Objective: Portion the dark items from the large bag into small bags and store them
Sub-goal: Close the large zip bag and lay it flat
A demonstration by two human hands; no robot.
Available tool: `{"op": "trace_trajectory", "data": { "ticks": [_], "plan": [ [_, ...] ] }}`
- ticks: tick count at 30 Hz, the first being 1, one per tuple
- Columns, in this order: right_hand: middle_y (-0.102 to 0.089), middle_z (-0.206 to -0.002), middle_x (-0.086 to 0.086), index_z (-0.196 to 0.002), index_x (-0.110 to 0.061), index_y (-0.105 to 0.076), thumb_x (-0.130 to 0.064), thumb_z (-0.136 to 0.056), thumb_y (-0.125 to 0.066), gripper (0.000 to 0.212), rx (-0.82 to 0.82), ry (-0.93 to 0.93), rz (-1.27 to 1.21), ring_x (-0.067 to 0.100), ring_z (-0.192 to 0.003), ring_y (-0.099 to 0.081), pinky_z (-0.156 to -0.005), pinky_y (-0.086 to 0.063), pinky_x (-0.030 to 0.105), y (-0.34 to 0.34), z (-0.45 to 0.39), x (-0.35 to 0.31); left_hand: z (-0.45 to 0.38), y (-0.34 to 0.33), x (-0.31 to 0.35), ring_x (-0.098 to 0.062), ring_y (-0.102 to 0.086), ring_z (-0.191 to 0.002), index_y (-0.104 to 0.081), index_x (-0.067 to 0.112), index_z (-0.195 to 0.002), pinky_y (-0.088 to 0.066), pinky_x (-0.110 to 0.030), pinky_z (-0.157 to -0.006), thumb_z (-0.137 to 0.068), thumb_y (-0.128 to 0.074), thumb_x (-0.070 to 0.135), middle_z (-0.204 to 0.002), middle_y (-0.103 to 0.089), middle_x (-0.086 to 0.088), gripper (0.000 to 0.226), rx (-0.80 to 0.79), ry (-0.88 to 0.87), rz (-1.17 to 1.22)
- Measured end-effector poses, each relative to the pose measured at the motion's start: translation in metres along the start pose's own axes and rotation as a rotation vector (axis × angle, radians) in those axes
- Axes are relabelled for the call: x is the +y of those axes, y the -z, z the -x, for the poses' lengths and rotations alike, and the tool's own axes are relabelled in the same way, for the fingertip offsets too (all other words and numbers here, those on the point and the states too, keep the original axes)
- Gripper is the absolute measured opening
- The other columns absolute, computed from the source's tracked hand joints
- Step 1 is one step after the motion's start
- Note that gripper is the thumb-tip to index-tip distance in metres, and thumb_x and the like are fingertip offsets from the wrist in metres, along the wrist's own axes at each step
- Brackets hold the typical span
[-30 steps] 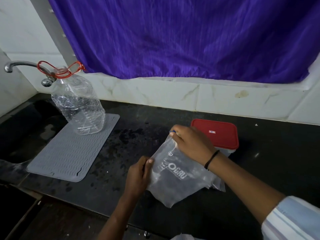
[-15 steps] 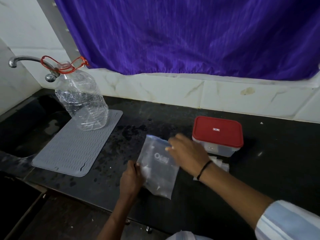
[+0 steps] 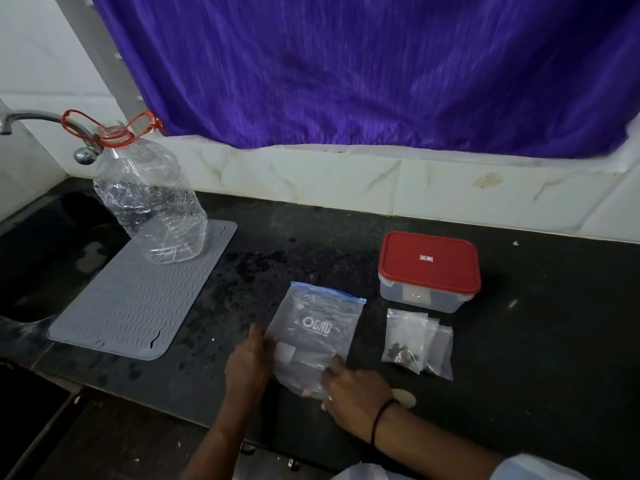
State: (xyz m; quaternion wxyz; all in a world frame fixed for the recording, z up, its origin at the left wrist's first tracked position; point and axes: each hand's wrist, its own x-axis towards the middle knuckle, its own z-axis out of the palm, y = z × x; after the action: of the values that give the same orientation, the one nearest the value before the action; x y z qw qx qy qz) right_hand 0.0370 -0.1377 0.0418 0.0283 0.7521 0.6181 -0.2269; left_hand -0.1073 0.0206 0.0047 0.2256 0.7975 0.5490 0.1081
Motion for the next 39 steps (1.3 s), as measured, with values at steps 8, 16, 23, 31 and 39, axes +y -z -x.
{"op": "trace_trajectory", "data": {
  "ticks": [8, 16, 23, 31, 39],
  "plan": [
    [-0.046, -0.133, 0.007, -0.119, -0.017, -0.055, -0.030, -0.096, -0.048, 0.028, 0.111, 0.002, -0.043, 0.035, -0.093, -0.064, -0.077, -0.050, 0.041, 0.008, 0.003, -0.003, -0.005, -0.007, 0.028, -0.025, -0.062, -0.080, -0.066, 0.013, -0.096, -0.055, -0.035, -0.062, -0.091, -0.052, 0.023, -0.092, -0.066, -0.007, 0.018, 0.212, -0.530, -0.058],
    [0.000, -0.163, 0.013, -0.147, -0.020, -0.025, -0.041, -0.097, -0.047, 0.059, 0.008, -0.113, -0.068, 0.038, -0.111, -0.060, -0.092, -0.047, 0.044, -0.005, -0.002, 0.000, 0.012, -0.046, 0.004, -0.038, -0.044, -0.139, -0.047, 0.016, -0.148, -0.013, -0.045, -0.116, -0.096, -0.030, 0.065, -0.153, -0.046, -0.015, 0.073, -0.033, -0.643, -0.455],
    [0.001, -0.162, 0.015, -0.145, -0.017, -0.027, -0.044, -0.092, -0.056, 0.066, 0.012, -0.096, -0.068, 0.040, -0.111, -0.060, -0.091, -0.047, 0.043, -0.008, 0.000, 0.001, 0.002, -0.032, 0.036, -0.040, -0.060, -0.123, -0.063, 0.009, -0.131, -0.051, -0.054, -0.098, -0.082, -0.043, 0.061, -0.135, -0.062, -0.018, 0.074, -0.127, -0.595, -0.380],
    [-0.001, -0.162, 0.018, -0.149, -0.015, -0.025, -0.040, -0.099, -0.043, 0.059, -0.003, -0.084, -0.060, 0.041, -0.112, -0.059, -0.092, -0.046, 0.046, -0.005, 0.002, 0.001, -0.066, -0.033, 0.103, -0.035, -0.056, -0.126, -0.051, -0.001, -0.141, -0.042, -0.039, -0.106, -0.095, -0.051, 0.002, -0.143, -0.054, -0.021, 0.046, -0.129, -0.619, -0.209],
    [0.001, -0.162, 0.016, -0.150, -0.017, -0.024, -0.022, -0.100, -0.043, 0.054, -0.041, -0.060, -0.044, 0.044, -0.112, -0.058, -0.092, -0.045, 0.049, -0.003, 0.003, 0.007, -0.101, -0.028, 0.110, -0.034, -0.061, -0.101, -0.065, 0.004, -0.108, -0.048, -0.040, -0.090, -0.100, -0.050, 0.012, -0.114, -0.057, -0.017, 0.018, -0.343, -0.573, -0.178]
  ]
}}
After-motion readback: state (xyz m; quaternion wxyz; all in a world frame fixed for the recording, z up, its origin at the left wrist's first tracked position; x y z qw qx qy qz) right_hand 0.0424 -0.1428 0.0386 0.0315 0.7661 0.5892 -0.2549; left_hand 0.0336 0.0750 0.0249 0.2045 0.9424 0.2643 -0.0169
